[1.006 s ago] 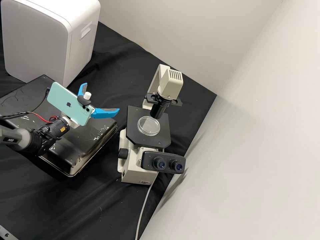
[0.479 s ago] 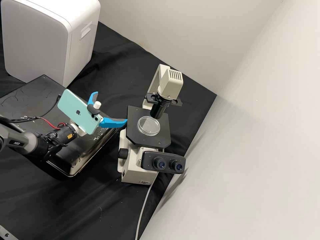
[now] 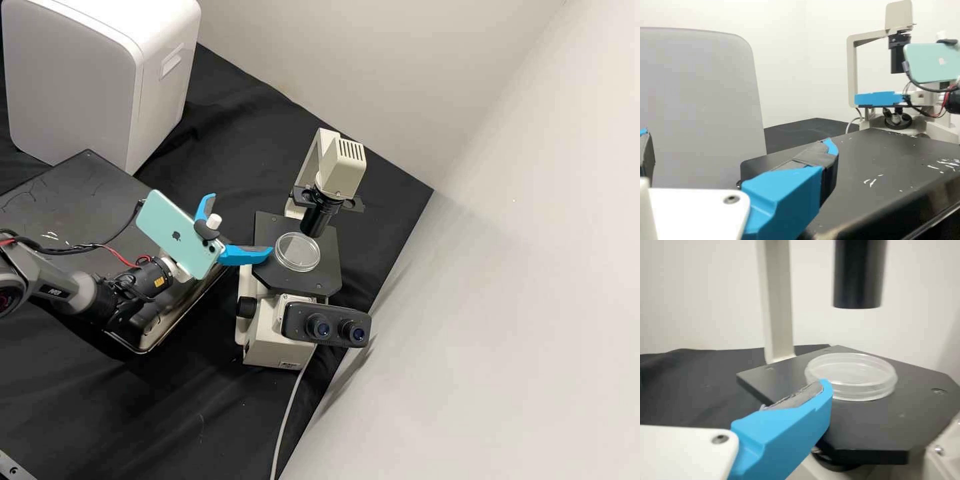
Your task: Place the petri dish on the bench
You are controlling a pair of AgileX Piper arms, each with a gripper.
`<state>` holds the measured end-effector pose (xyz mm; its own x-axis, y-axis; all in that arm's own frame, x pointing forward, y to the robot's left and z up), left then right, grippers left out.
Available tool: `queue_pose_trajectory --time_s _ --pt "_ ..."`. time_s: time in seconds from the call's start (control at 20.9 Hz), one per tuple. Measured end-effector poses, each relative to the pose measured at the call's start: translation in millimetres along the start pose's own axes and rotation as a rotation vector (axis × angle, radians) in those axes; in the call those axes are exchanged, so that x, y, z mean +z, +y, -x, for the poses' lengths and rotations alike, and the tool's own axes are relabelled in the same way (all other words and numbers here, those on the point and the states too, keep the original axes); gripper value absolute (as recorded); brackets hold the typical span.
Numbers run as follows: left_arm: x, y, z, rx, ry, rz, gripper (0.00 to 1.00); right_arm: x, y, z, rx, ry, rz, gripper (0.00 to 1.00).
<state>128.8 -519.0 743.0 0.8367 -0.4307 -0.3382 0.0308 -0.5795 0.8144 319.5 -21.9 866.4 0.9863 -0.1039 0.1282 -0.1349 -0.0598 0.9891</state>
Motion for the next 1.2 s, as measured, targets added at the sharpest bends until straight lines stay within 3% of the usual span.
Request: queue_pose_trajectory --time_s 0.24,0.43,0.62,0.81,1.2 --pt "-2.9 0.5 -0.4 0.003 0.017 0.001 1.00 2.5 5.3 -2.3 0.018 -0.005 -0.013 1.00" --pt "-1.1 0.7 -0.5 0.005 -0.011 -0.021 1.00 1.1 9.9 -5.2 0.033 0.003 -0.028 1.00" --pt "-0.4 0.8 -0.6 0.006 -0.025 -0.029 1.00 5.6 19.3 -8.4 0.058 -0.013 -0.031 1.00" --pt "0.2 0.8 -0.6 0.005 -0.031 -0.011 1.00 16.9 23.4 -15.3 0.068 -0.045 -0.031 1.00" --pt "0.3 -2.6 -2.1 -0.015 -0.035 -0.023 1.00 24.1 33.7 -21.5 0.090 -0.072 -0.032 1.00"
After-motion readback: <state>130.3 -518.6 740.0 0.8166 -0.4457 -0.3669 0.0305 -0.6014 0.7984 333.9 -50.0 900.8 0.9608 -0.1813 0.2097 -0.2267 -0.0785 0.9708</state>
